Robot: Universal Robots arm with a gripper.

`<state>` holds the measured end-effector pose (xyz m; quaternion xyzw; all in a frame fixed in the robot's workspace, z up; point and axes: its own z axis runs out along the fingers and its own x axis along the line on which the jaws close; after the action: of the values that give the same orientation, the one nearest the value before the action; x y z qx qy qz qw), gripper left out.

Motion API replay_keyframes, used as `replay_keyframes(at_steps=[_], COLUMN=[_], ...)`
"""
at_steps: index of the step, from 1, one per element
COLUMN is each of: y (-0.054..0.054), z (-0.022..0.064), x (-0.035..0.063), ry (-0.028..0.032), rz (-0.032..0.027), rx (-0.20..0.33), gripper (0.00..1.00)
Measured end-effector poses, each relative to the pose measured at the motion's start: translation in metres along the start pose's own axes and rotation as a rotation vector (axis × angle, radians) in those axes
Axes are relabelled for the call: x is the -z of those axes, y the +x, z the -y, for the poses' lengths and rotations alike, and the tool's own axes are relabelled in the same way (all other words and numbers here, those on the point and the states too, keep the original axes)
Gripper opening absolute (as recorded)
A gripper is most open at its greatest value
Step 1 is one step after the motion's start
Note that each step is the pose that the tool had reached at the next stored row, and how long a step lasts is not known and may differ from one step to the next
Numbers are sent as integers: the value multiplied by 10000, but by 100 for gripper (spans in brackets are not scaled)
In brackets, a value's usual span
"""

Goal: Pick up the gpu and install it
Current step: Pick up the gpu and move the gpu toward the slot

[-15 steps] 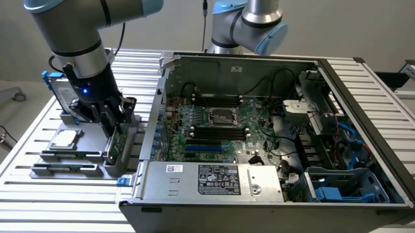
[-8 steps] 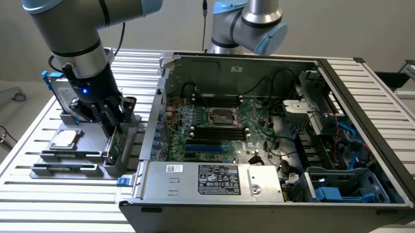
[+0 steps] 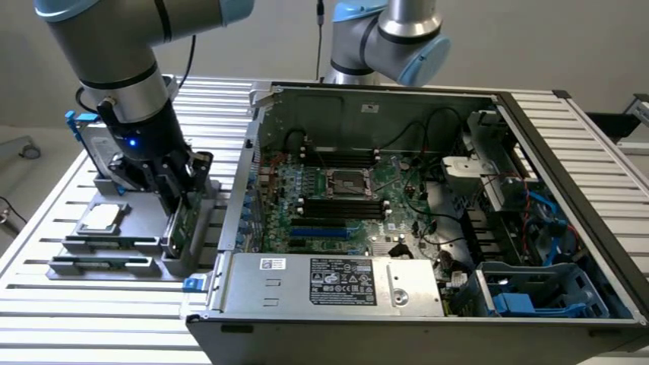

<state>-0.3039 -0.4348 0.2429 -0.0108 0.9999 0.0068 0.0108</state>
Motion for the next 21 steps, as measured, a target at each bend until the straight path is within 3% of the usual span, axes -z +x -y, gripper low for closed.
replay_keyframes(at_steps=[2, 3, 15, 21], y=[0, 0, 0, -4], z=[0, 0, 0, -3], x=[0, 0, 8, 198], ry=[0, 0, -3, 1], rz=[1, 0, 3, -1], rx=[0, 0, 0, -1], gripper=[34, 27, 26, 26])
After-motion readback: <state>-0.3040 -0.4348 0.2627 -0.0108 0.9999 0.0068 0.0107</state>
